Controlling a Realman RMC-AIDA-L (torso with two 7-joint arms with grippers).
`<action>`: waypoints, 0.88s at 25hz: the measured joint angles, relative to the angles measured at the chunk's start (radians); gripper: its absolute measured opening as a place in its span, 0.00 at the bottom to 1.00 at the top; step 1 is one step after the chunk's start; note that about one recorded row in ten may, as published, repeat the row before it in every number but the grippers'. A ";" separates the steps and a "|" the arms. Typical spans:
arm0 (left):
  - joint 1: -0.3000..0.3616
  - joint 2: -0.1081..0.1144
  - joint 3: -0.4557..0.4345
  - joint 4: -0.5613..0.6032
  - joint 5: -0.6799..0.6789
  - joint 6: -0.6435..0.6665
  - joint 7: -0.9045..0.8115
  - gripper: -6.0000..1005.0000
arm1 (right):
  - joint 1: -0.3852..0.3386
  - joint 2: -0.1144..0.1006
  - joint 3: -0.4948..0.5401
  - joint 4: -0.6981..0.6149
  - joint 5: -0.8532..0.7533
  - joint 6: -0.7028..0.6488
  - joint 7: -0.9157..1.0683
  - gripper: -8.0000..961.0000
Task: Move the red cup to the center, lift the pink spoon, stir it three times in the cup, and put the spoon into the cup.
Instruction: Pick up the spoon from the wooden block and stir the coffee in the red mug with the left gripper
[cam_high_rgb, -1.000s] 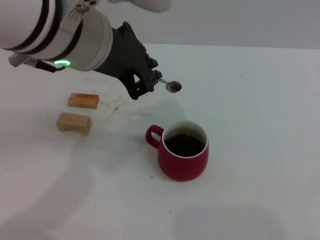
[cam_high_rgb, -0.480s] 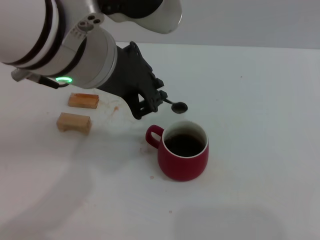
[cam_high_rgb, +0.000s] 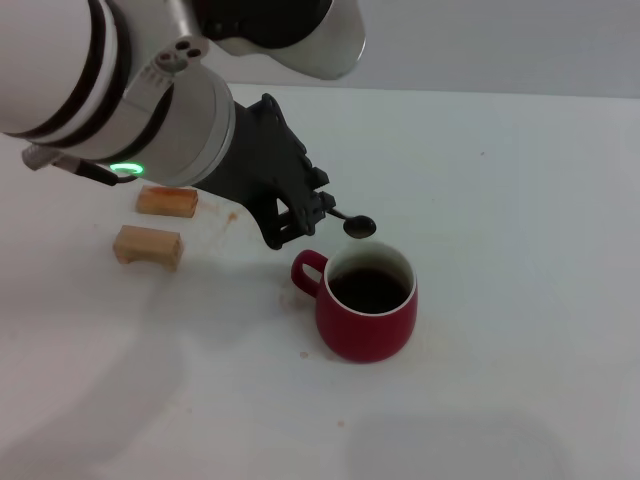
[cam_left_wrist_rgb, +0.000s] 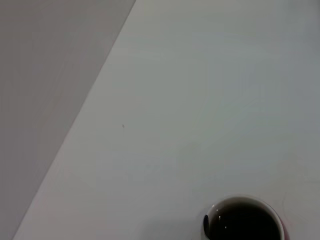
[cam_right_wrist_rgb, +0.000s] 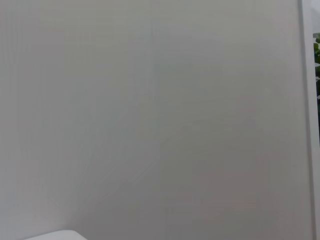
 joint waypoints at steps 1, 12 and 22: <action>0.001 0.000 0.001 0.001 0.000 -0.002 0.001 0.13 | 0.000 0.000 0.000 0.000 0.000 0.000 0.000 0.01; 0.022 0.000 0.020 0.003 0.001 -0.013 0.004 0.13 | 0.000 0.001 -0.002 0.006 0.000 0.001 0.000 0.01; 0.023 -0.004 0.040 0.009 0.000 -0.014 0.003 0.13 | -0.005 0.004 -0.005 0.008 -0.005 0.001 0.000 0.01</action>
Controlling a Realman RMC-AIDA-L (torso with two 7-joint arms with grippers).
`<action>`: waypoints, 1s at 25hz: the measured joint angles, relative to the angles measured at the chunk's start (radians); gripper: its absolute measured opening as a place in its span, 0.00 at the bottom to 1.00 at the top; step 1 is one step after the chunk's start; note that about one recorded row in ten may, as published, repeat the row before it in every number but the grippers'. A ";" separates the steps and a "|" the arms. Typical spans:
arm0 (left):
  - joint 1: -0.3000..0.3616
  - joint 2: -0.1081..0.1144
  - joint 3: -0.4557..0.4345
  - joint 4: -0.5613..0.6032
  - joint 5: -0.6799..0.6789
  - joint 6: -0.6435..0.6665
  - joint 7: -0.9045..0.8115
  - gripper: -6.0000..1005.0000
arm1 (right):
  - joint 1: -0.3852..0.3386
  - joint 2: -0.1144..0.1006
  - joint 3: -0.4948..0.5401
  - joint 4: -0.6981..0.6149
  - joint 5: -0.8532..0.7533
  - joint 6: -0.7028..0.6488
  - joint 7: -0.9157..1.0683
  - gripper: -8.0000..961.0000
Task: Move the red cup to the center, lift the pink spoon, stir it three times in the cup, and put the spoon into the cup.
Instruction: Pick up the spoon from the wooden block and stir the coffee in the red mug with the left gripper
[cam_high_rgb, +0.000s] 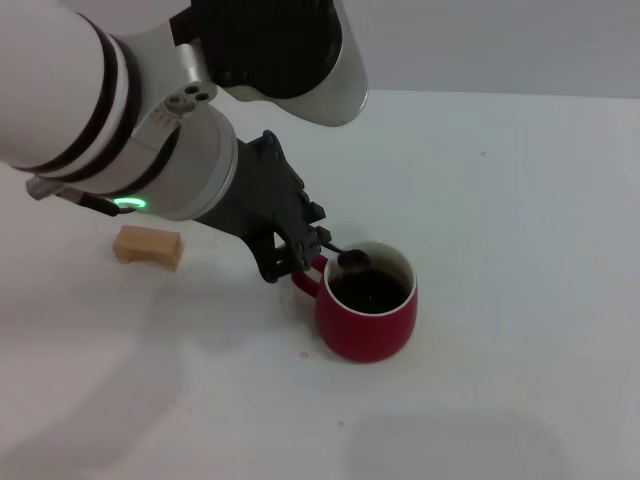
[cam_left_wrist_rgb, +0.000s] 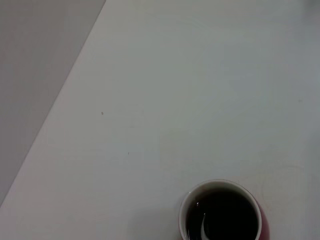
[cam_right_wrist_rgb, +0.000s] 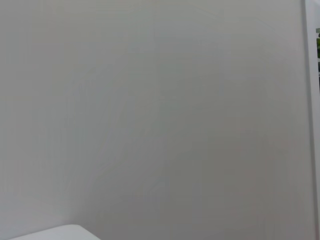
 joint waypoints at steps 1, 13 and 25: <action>0.000 0.000 0.000 0.001 0.000 0.000 0.000 0.13 | -0.001 0.001 -0.001 0.000 0.000 0.000 0.000 0.01; 0.015 -0.002 0.022 0.024 0.000 0.025 0.009 0.13 | 0.009 -0.001 -0.001 0.000 -0.003 0.000 0.000 0.01; 0.016 -0.003 0.030 0.070 0.000 0.056 0.018 0.13 | 0.015 -0.003 -0.002 0.000 -0.004 0.000 0.000 0.01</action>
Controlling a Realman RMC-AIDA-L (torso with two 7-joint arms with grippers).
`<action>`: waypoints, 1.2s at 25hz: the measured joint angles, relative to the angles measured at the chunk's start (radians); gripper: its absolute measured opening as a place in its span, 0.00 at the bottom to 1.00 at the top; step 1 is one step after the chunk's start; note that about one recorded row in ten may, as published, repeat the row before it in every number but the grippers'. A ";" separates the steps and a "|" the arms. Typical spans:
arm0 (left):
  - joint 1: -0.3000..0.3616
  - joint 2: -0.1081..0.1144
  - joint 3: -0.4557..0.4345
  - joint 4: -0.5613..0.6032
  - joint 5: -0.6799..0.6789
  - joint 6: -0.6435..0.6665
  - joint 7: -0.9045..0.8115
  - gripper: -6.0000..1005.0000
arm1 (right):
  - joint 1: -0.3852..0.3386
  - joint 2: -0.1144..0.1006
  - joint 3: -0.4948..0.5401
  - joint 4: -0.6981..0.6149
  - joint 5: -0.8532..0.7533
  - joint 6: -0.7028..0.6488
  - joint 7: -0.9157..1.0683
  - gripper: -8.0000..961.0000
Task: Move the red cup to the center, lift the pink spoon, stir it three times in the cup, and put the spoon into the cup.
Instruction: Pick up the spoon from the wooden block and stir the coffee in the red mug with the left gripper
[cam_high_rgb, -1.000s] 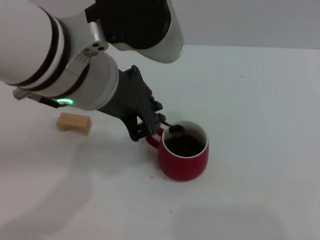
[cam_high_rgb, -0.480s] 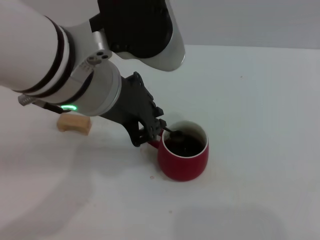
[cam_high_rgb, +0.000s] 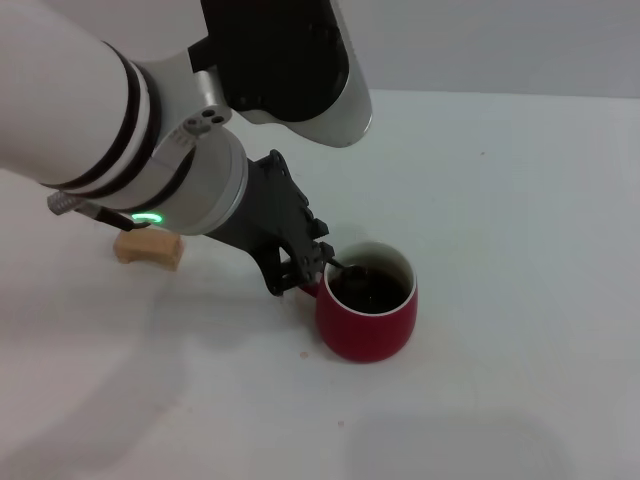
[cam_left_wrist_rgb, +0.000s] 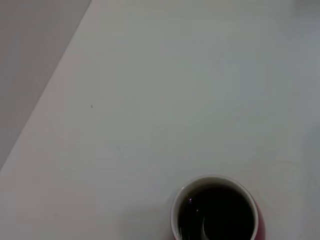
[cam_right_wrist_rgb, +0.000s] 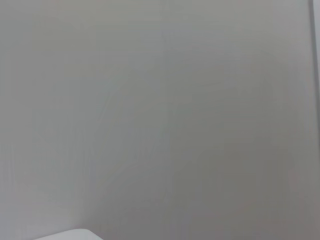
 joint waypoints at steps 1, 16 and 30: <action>-0.001 0.000 0.000 0.007 0.000 0.003 0.001 0.13 | -0.001 0.000 0.000 0.000 0.000 0.000 0.000 0.01; -0.005 -0.002 0.019 0.085 0.007 0.069 0.026 0.13 | -0.005 0.000 -0.026 0.000 0.000 -0.009 0.000 0.01; -0.021 -0.004 0.075 0.131 0.001 0.135 0.038 0.13 | -0.007 0.000 -0.026 0.000 0.000 -0.011 0.000 0.01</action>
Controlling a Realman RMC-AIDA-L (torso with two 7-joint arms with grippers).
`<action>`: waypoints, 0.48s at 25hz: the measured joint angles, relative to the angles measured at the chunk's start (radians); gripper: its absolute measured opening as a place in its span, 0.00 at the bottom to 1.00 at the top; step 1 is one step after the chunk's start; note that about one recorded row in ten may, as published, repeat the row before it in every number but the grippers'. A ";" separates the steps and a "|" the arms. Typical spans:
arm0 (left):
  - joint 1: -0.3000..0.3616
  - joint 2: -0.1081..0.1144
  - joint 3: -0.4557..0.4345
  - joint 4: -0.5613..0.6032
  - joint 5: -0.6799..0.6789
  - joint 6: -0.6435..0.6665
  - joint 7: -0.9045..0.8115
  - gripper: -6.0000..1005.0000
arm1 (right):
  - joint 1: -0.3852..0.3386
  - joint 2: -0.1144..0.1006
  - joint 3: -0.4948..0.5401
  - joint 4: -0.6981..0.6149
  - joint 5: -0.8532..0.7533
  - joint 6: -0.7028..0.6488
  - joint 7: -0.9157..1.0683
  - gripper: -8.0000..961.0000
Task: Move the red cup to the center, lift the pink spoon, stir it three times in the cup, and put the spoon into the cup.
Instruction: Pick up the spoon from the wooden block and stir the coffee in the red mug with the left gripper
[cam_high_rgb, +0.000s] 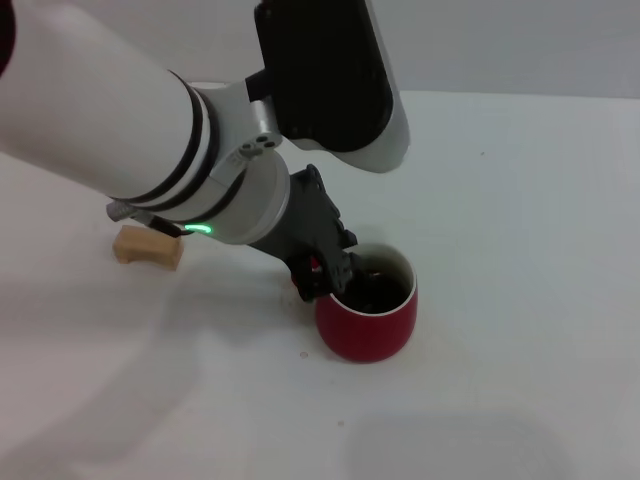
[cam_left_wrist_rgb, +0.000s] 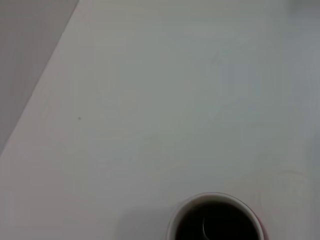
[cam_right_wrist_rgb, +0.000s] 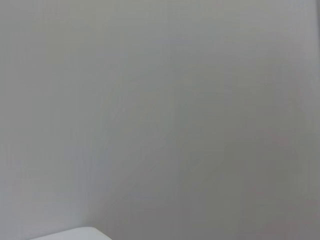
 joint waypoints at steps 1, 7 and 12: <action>-0.001 0.000 0.011 0.005 -0.001 0.002 0.000 0.13 | 0.000 0.000 0.000 0.000 0.000 0.000 0.000 0.01; 0.002 -0.001 0.035 0.007 -0.002 0.002 -0.001 0.13 | 0.000 0.000 0.000 0.000 0.000 0.000 0.000 0.01; 0.022 -0.001 0.048 -0.003 -0.011 -0.011 -0.010 0.13 | 0.000 0.000 0.000 0.000 0.000 0.000 0.000 0.01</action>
